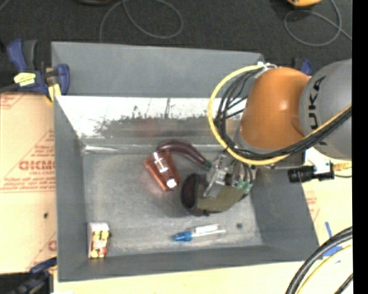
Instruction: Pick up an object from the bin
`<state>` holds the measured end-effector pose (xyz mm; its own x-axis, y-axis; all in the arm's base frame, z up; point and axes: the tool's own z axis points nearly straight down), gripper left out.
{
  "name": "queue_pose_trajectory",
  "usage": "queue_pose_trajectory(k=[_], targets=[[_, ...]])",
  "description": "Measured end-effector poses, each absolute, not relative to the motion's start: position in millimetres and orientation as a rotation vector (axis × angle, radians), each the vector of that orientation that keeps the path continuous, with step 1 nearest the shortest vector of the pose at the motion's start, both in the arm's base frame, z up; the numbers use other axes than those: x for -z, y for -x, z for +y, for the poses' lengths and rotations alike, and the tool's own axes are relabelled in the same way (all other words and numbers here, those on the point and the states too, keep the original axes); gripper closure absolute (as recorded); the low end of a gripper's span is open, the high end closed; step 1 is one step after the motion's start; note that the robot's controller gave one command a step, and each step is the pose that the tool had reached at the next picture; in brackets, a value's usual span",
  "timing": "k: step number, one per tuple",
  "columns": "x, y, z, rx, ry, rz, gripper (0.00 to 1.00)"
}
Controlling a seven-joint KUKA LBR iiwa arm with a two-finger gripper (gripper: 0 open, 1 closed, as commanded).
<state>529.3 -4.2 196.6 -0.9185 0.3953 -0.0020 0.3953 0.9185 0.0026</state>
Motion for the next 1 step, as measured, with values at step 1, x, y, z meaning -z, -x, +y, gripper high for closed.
queue_pose_trajectory(k=[1], targets=[[-252.4,-532.3,-4.5,-0.003,-0.623,3.076,1.00]])
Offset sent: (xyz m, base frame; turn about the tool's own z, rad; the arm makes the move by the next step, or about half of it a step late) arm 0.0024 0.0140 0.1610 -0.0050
